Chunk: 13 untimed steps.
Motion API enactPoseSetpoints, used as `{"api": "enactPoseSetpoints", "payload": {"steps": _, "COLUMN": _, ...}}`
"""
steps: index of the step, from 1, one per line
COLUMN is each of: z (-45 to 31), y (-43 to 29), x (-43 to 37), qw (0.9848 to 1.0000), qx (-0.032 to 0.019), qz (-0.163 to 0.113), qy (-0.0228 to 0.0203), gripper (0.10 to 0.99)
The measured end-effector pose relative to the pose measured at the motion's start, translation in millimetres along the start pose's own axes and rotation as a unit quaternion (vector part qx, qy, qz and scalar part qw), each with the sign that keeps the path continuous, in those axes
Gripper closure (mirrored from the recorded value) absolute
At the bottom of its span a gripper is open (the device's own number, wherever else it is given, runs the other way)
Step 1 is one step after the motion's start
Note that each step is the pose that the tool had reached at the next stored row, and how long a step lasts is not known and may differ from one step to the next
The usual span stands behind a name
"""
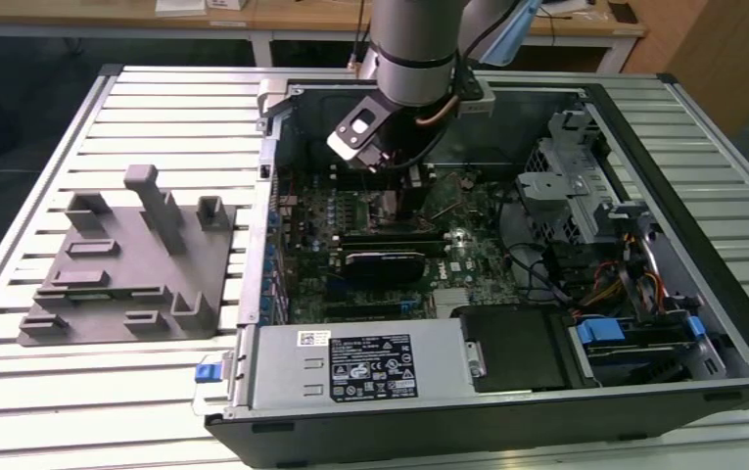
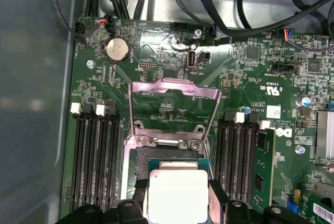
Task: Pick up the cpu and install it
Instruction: 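Place the cpu into insertion slot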
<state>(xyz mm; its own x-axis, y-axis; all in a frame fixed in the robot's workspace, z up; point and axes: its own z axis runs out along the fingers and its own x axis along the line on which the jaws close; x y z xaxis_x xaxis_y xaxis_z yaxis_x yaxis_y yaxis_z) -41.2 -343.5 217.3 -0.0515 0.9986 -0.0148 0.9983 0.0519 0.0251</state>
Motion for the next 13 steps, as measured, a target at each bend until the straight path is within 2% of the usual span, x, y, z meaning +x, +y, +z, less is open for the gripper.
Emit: {"api": "enactPoseSetpoints", "payload": {"steps": 13, "z": 8.7, "y": -0.5, "x": 2.5, "qw": 0.9997, "qx": 0.0003, "qz": 0.023, "qy": -0.0005, "gripper": 0.545}}
